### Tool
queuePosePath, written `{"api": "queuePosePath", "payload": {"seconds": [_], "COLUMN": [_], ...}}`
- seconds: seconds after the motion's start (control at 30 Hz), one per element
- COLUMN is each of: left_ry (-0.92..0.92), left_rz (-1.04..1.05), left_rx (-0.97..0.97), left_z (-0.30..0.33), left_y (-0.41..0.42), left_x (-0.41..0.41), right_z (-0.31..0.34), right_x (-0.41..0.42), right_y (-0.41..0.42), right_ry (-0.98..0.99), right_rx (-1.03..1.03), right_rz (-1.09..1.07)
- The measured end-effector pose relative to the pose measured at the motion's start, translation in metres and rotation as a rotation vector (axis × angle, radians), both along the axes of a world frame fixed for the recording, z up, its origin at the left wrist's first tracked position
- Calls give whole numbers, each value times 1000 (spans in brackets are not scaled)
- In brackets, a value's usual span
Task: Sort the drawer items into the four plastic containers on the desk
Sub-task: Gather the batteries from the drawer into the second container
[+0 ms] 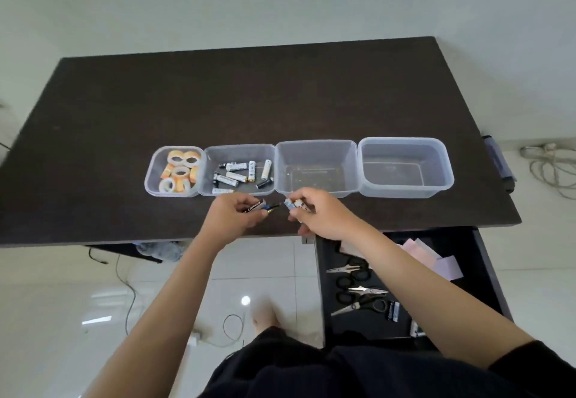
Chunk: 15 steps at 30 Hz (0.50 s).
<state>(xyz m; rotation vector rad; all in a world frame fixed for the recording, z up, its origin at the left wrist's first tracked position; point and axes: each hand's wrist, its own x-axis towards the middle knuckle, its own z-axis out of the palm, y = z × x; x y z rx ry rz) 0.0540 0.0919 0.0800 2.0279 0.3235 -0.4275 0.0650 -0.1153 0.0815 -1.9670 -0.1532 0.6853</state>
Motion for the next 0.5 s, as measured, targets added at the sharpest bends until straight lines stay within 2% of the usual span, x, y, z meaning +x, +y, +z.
{"api": "queuePosePath", "payload": {"seconds": [0.17, 0.33, 0.5], "left_ry": [-101, -106, -100], "left_rz": [27, -87, -160], "left_rx": [161, 330, 356], "left_z": [6, -6, -22], "left_y": [50, 68, 71], "left_x": [49, 81, 93], "right_z": [11, -4, -13], "right_x": [42, 71, 79], "right_y": [67, 104, 121], "right_ry": [-120, -136, -141], "right_rx": [-70, -182, -296], "right_rz": [-60, -175, -147]}}
